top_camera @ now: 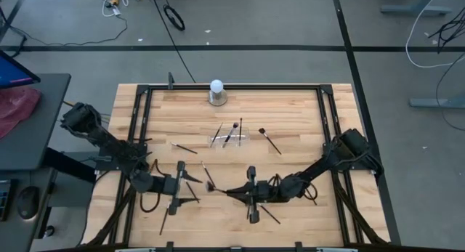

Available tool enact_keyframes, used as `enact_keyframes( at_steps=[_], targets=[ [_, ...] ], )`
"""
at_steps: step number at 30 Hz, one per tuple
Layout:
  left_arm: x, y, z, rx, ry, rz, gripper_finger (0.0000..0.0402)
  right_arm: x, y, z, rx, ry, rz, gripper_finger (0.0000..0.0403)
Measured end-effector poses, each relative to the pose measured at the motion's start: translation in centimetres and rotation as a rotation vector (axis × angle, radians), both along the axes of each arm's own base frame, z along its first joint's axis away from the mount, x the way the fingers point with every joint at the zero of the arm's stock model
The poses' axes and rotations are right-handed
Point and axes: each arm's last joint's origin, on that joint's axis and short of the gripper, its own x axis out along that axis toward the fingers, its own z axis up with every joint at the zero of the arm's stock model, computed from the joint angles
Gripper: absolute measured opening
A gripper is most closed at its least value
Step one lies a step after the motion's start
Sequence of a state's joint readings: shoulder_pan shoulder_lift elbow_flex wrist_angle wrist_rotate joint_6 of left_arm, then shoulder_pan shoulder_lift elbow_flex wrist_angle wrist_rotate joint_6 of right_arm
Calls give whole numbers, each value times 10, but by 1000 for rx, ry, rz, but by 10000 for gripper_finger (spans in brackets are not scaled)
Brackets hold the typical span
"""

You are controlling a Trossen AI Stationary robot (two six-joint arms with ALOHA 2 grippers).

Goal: Put items in baskets/containers
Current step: Put the highlighter brush into the transparent organizer

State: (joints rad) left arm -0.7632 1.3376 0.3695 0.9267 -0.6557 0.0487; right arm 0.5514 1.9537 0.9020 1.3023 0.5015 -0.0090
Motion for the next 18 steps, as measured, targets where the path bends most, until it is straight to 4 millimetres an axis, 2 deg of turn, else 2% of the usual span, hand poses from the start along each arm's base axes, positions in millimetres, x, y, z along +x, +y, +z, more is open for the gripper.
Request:
enact_keyframes(
  at_steps=[5,13,18],
  targets=[
    [11,-6,8,28,-113,-38,275,0,-2,8,-7,-84,75,10],
    [54,-31,15,137,-141,-48,275,4,1,14,-12,-94,78,10],
    [70,-44,25,187,-183,-45,275,7,2,13,-30,-66,80,10]
  ],
)
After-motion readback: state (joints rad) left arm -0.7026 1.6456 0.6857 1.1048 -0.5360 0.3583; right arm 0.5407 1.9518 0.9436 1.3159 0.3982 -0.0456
